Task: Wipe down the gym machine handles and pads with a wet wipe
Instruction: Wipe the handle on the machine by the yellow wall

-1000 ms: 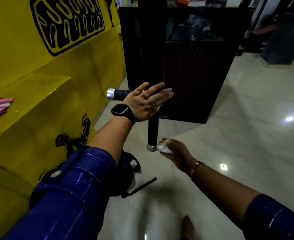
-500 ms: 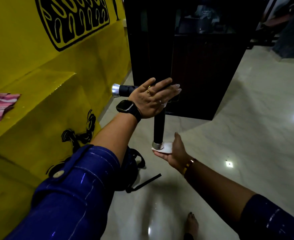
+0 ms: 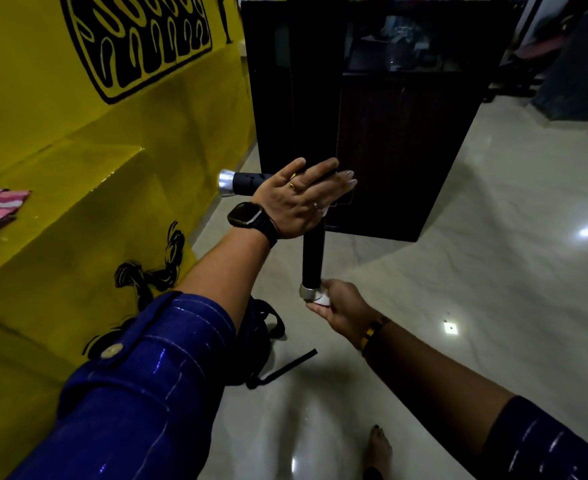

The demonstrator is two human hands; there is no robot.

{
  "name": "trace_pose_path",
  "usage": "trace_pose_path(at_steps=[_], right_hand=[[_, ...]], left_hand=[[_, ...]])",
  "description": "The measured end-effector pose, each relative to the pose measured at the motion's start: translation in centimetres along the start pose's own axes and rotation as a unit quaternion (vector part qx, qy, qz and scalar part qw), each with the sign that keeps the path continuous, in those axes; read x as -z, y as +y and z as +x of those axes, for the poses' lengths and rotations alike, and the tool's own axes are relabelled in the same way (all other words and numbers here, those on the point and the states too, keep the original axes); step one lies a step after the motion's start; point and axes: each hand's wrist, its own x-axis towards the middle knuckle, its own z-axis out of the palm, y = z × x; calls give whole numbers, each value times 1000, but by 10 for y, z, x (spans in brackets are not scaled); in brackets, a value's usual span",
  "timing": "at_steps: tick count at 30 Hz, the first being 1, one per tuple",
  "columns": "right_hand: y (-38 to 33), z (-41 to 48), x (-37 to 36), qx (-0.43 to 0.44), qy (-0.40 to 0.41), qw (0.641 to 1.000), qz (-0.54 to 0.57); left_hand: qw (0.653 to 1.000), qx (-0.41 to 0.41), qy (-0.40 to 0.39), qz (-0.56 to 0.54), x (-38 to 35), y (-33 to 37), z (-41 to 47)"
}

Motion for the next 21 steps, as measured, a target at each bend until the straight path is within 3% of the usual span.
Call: trace_pose_path(at_steps=[5, 12, 15, 18, 21], right_hand=[[-24, -9, -14, 104, 38, 988, -111], [-96, -56, -36, 229, -37, 972, -37], [-71, -51, -38, 316, 35, 935, -154], [-17, -43, -30, 399, 138, 858, -292], [30, -34, -16, 366, 119, 873, -299]], left_hand=[[1000, 6, 4, -11, 4, -1, -1], [1000, 6, 2, -30, 6, -1, -1], [1000, 5, 2, -27, 6, 0, -1], [1000, 5, 0, -18, 5, 0, -1], [1000, 4, -10, -22, 6, 1, 1]])
